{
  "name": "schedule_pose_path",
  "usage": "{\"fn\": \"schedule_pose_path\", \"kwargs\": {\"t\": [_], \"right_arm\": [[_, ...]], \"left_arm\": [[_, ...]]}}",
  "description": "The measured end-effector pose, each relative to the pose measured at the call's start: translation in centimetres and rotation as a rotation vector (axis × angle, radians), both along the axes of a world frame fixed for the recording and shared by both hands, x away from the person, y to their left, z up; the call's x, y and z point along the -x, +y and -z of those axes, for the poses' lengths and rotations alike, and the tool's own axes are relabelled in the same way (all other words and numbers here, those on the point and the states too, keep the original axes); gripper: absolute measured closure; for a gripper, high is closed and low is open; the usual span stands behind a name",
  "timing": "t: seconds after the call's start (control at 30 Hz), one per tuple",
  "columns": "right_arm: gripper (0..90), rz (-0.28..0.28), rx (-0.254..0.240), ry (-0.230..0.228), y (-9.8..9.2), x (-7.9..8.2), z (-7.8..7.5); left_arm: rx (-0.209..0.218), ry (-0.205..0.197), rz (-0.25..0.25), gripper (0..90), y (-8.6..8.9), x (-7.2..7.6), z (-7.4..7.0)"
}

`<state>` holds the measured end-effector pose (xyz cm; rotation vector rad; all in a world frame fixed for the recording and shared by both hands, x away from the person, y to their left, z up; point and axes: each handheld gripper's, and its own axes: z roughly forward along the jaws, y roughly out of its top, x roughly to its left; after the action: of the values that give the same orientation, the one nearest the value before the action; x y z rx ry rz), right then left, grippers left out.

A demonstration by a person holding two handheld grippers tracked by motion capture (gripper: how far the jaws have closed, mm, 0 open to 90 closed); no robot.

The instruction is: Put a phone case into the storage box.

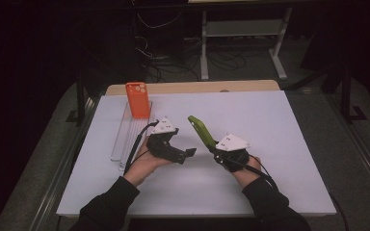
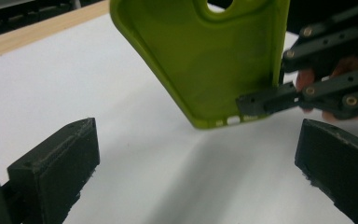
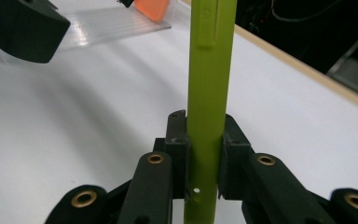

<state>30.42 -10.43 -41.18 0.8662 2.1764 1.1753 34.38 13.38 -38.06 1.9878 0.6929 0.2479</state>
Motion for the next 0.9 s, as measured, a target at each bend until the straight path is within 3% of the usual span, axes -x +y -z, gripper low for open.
{"fn": "schedule_pose_path", "kwargs": {"t": [0.23,0.33,0.53,0.77,0.9], "right_arm": [[75.9,0.004,-0.098,0.062,-0.3,-0.4,-0.2],[75.9,0.006,-0.119,0.078,-0.4,-0.5,-0.3],[75.9,-0.011,-0.167,0.097,-0.1,-0.4,-0.6],[75.9,-0.034,-0.192,0.093,0.4,-0.4,-0.7],[75.9,-0.041,-0.195,0.103,0.6,-0.2,-0.7]], "left_arm": [[0.035,-0.007,-0.007,0.0,-0.5,-0.8,-1.5],[0.067,0.003,-0.012,0.0,-0.9,-1.2,-1.8],[0.087,0.006,-0.003,0.0,-2.0,-1.9,-2.1],[0.123,0.004,0.015,0.0,-2.9,-2.6,-1.8],[0.148,0.008,-0.004,0.0,-3.3,-2.6,-1.7]]}}
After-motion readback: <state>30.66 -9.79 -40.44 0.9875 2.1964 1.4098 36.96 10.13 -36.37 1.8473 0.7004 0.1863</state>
